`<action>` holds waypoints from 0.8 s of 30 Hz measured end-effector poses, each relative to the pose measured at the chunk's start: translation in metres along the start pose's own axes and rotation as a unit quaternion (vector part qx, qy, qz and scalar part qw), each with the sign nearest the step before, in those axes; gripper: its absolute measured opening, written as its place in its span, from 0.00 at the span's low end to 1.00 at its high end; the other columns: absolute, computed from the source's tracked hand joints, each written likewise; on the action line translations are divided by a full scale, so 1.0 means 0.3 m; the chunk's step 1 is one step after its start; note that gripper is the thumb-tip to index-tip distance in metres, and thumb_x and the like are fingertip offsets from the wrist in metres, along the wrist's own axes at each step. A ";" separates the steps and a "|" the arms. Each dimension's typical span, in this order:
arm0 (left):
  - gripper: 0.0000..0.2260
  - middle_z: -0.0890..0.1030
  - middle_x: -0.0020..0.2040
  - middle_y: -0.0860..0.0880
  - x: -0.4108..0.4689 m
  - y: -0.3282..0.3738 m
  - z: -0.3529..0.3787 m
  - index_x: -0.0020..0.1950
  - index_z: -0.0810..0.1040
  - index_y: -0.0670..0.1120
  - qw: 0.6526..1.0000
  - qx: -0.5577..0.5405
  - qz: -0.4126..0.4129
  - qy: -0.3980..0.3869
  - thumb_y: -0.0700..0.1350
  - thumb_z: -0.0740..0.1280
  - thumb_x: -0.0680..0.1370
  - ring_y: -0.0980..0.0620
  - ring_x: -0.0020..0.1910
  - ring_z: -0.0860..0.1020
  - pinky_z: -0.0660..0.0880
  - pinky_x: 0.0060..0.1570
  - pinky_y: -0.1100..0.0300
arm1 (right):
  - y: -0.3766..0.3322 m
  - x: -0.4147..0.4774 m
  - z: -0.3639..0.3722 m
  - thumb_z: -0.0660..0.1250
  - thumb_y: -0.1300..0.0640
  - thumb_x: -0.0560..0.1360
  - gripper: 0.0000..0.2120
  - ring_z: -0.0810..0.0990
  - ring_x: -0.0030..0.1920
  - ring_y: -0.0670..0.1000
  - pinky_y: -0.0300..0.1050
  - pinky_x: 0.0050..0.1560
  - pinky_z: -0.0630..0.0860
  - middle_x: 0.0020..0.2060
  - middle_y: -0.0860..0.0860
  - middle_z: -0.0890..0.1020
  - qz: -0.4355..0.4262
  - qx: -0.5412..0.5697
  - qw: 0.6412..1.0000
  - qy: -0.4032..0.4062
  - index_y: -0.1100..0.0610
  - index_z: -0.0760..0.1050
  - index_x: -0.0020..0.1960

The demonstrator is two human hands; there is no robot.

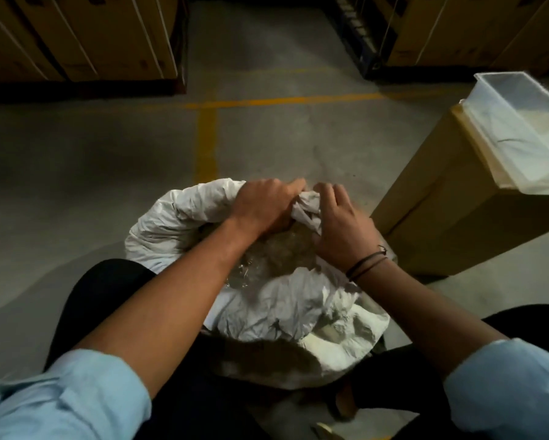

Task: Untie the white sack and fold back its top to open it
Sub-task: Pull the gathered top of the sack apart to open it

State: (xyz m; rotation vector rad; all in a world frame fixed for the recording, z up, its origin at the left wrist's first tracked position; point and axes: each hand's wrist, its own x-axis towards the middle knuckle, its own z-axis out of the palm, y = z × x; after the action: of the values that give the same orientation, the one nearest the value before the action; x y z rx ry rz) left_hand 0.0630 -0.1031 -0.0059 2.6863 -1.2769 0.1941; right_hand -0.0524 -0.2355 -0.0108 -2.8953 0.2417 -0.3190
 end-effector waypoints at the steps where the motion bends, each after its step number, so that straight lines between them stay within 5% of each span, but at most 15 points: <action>1: 0.10 0.84 0.46 0.42 0.009 -0.009 -0.019 0.58 0.75 0.51 1.000 0.024 0.006 0.019 0.48 0.64 0.77 0.36 0.46 0.82 0.75 0.40 0.48 | -0.003 -0.006 0.001 0.71 0.54 0.71 0.32 0.80 0.51 0.62 0.55 0.46 0.80 0.60 0.58 0.75 0.043 0.037 0.998 -0.029 0.57 0.62 0.71; 4: 0.08 0.84 0.46 0.44 0.017 -0.034 -0.049 0.51 0.76 0.51 0.999 0.038 -0.010 -0.005 0.46 0.65 0.73 0.37 0.46 0.82 0.76 0.41 0.50 | 0.007 -0.012 -0.013 0.74 0.48 0.72 0.33 0.79 0.50 0.59 0.50 0.47 0.76 0.56 0.58 0.79 0.127 0.072 0.978 -0.150 0.57 0.63 0.70; 7: 0.13 0.84 0.50 0.46 0.019 -0.055 -0.046 0.53 0.79 0.53 0.993 0.001 -0.027 -0.110 0.47 0.68 0.69 0.40 0.51 0.82 0.77 0.46 0.52 | 0.055 -0.013 -0.028 0.78 0.52 0.67 0.26 0.78 0.49 0.55 0.48 0.48 0.75 0.50 0.54 0.80 0.159 0.162 0.936 -0.267 0.58 0.74 0.61; 9: 0.18 0.83 0.55 0.48 0.011 -0.048 -0.042 0.58 0.79 0.54 0.987 -0.037 -0.016 -0.154 0.46 0.70 0.68 0.42 0.54 0.80 0.77 0.51 0.52 | 0.110 -0.024 -0.040 0.80 0.57 0.57 0.22 0.82 0.49 0.58 0.56 0.55 0.80 0.46 0.57 0.84 0.210 0.342 0.856 -0.326 0.59 0.80 0.49; 12: 0.33 0.74 0.65 0.47 -0.025 0.013 0.001 0.71 0.70 0.49 0.994 -0.010 0.066 -0.085 0.44 0.71 0.65 0.43 0.64 0.72 0.69 0.65 0.50 | 0.188 -0.049 -0.053 0.73 0.69 0.56 0.12 0.83 0.40 0.58 0.50 0.47 0.81 0.37 0.60 0.83 0.278 0.539 0.719 -0.339 0.64 0.81 0.40; 14: 0.40 0.72 0.68 0.45 -0.049 0.064 0.055 0.76 0.64 0.47 0.993 0.033 0.117 -0.002 0.45 0.71 0.64 0.42 0.68 0.69 0.60 0.74 0.50 | 0.201 -0.059 -0.069 0.70 0.71 0.58 0.12 0.83 0.39 0.58 0.47 0.45 0.81 0.36 0.60 0.83 0.300 0.569 0.691 -0.329 0.68 0.80 0.41; 16: 0.40 0.74 0.65 0.45 -0.062 0.099 0.107 0.76 0.63 0.47 0.992 0.023 0.120 0.026 0.51 0.72 0.66 0.43 0.66 0.71 0.62 0.73 0.51 | 0.198 -0.048 -0.065 0.72 0.72 0.62 0.13 0.83 0.45 0.61 0.51 0.50 0.81 0.40 0.61 0.84 0.310 0.537 0.715 -0.322 0.69 0.80 0.47; 18: 0.32 0.78 0.60 0.44 -0.066 0.114 0.117 0.71 0.68 0.48 0.997 0.012 0.070 -0.037 0.55 0.71 0.69 0.41 0.60 0.77 0.73 0.60 0.49 | 0.178 -0.022 -0.048 0.78 0.63 0.64 0.19 0.83 0.52 0.62 0.54 0.55 0.81 0.49 0.60 0.85 0.307 0.373 0.822 -0.302 0.65 0.80 0.54; 20: 0.20 0.82 0.55 0.44 -0.052 0.112 0.111 0.64 0.74 0.49 0.993 0.016 0.007 -0.114 0.52 0.69 0.73 0.40 0.55 0.81 0.75 0.46 0.50 | 0.120 -0.022 -0.033 0.81 0.49 0.63 0.37 0.79 0.59 0.60 0.56 0.60 0.78 0.60 0.57 0.80 0.279 0.156 0.910 -0.265 0.58 0.72 0.67; 24: 0.16 0.84 0.53 0.45 0.032 0.094 0.081 0.54 0.82 0.48 0.972 -0.109 -0.122 -0.168 0.54 0.69 0.70 0.41 0.51 0.82 0.77 0.49 0.53 | 0.004 -0.098 0.030 0.77 0.34 0.63 0.56 0.67 0.69 0.64 0.64 0.64 0.73 0.70 0.59 0.64 0.228 0.034 0.959 -0.164 0.53 0.49 0.77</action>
State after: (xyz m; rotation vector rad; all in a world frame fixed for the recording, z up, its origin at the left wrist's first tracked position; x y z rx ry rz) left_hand 0.0483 -0.1326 -0.0254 2.7229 -0.9567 -0.4233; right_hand -0.0789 -0.2294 -0.0255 -2.6614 0.7970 0.2241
